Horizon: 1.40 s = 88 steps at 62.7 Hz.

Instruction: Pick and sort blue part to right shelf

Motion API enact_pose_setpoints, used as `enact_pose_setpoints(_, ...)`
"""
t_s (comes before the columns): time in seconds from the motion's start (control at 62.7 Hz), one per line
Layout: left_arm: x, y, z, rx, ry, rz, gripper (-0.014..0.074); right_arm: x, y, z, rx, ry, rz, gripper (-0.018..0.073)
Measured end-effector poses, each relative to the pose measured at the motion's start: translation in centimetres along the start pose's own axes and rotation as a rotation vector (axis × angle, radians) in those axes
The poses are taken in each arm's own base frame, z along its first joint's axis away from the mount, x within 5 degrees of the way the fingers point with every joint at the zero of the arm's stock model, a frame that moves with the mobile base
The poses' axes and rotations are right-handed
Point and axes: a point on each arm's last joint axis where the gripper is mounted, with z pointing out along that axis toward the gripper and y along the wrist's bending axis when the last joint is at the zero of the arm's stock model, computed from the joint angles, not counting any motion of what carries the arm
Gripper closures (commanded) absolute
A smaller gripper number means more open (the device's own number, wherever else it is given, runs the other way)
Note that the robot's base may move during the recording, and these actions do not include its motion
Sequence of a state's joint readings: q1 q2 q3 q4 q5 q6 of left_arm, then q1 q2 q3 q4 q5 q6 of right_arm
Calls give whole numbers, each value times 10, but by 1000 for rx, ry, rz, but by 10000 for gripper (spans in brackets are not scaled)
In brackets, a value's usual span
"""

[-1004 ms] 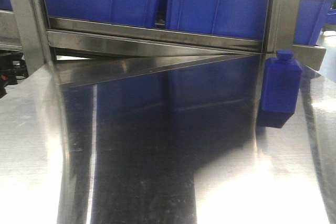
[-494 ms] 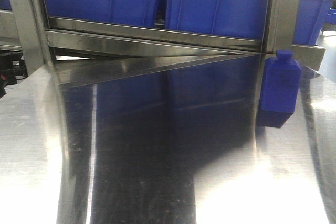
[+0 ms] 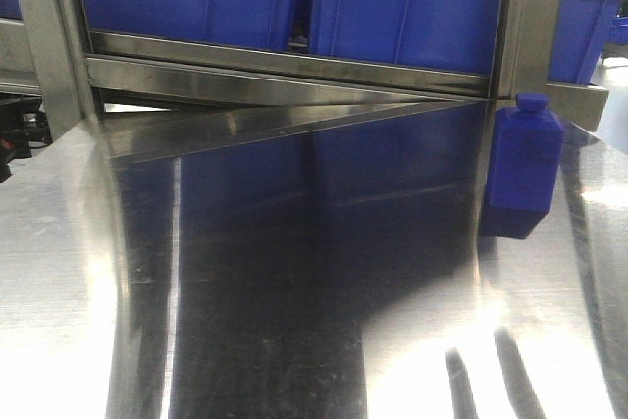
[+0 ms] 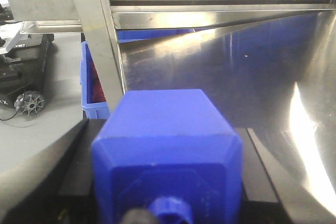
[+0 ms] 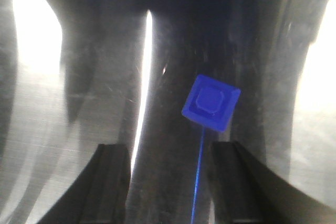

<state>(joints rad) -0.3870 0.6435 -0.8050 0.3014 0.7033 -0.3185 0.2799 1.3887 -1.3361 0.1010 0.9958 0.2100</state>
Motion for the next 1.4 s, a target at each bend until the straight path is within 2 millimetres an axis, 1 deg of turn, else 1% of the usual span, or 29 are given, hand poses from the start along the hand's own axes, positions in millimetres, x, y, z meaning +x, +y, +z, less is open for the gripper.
enact_pose_setpoints(0.08, 0, 0, 0, 0, 0, 0, 263, -5, 1, 24, 35, 66, 16, 87)
enact_pose_setpoints(0.175, 0, 0, 0, 2, 1, -2, 263, -10, 1, 49, 64, 131, 30, -6)
enact_pose_setpoints(0.223, 0, 0, 0, 4, 1, -6, 263, -12, 1, 57, 72, 151, 33, -51)
enact_pose_setpoints(0.287, 0, -1, 0, 7, 2, -9, 263, -15, 1, 64, 79, 165, 35, -80)
enact_pose_setpoints(0.526, 0, -1, 0, 11, 4, -14, 263, -21, -3, 80, 141, 173, 91, -75)
enact_pose_setpoints(0.701, 0, -1, 0, 12, 4, -15, 263, -18, -8, 105, 186, 223, 136, -75)
enact_pose_setpoints(0.861, 0, -1, 0, 12, 4, -15, 263, -14, -11, 125, 206, 270, 139, -75)
enact_pose_setpoints(1.004, 0, -1, 0, 12, 4, -15, 263, -10, -14, 147, 223, 310, 139, -75)
enact_pose_setpoints(1.179, 0, -1, 0, 13, 4, -16, 263, -6, -17, 165, 235, 340, 138, -72)
enact_pose_setpoints(1.227, 0, -1, 0, 13, 4, -16, 263, -6, -17, 168, 238, 344, 137, -57)
enact_pose_setpoints(1.291, 0, -1, 0, 14, 2, -16, 263, -6, -18, 169, 241, 340, 133, -7)
enact_pose_setpoints(1.355, -1, -1, 0, 16, -6, -17, 263, -6, -18, 169, 244, 335, 128, 57)
enact_pose_setpoints(1.371, -1, -2, 0, 18, -11, -17, 263, -7, -18, 168, 244, 330, 126, 93)
enact_pose_setpoints(1.403, -1, -2, 0, 19, -15, -17, 263, -7, -18, 169, 246, 328, 124, 119)
